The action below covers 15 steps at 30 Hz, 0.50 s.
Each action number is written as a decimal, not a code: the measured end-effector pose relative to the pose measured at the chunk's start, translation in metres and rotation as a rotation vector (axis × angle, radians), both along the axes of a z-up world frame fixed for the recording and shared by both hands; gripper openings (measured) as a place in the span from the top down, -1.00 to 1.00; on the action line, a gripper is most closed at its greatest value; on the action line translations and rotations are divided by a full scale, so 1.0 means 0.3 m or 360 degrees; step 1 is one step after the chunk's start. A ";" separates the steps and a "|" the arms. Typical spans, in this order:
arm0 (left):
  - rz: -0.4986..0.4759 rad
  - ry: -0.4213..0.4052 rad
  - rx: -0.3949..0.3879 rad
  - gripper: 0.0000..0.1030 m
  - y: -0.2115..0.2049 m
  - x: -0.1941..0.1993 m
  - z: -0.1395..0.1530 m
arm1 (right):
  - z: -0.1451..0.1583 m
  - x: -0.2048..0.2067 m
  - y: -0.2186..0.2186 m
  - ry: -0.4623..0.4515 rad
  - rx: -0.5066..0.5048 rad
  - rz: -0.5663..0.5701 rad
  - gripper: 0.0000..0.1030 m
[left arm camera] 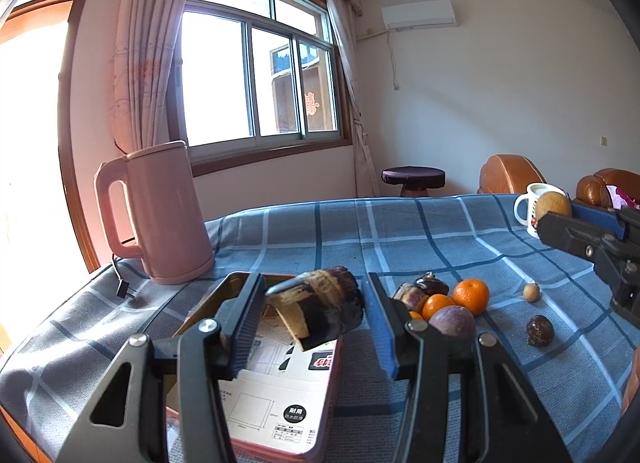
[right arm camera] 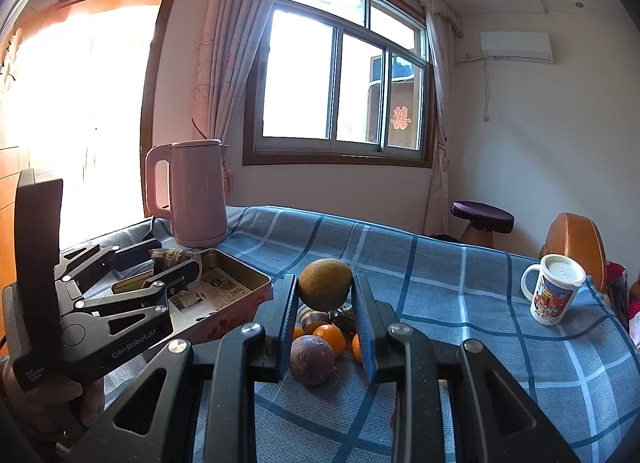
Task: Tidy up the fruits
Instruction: 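Release the wrapped item into the tin with the left tool while the right tool carries the fruit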
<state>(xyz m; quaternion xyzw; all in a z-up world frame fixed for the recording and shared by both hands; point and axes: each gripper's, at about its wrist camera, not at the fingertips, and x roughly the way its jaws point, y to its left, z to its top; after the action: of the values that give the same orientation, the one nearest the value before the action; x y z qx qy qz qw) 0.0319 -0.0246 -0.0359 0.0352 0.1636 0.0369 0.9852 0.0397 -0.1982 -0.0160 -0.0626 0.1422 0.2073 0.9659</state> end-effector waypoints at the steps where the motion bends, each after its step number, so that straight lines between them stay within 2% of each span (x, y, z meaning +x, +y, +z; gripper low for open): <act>1: 0.0011 0.0009 -0.0002 0.00 0.011 0.005 -0.001 | 0.004 0.006 0.013 0.0000 -0.0007 0.0010 0.44; 15: 0.0128 0.0098 -0.0007 0.00 0.139 0.062 -0.015 | 0.045 0.104 0.169 0.0033 -0.0083 0.0152 0.44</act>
<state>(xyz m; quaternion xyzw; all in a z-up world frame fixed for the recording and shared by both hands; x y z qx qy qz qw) 0.0505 0.0172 -0.0403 0.0276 0.1951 0.0750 0.9775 0.0711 -0.1476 -0.0026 -0.0923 0.1545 0.2502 0.9513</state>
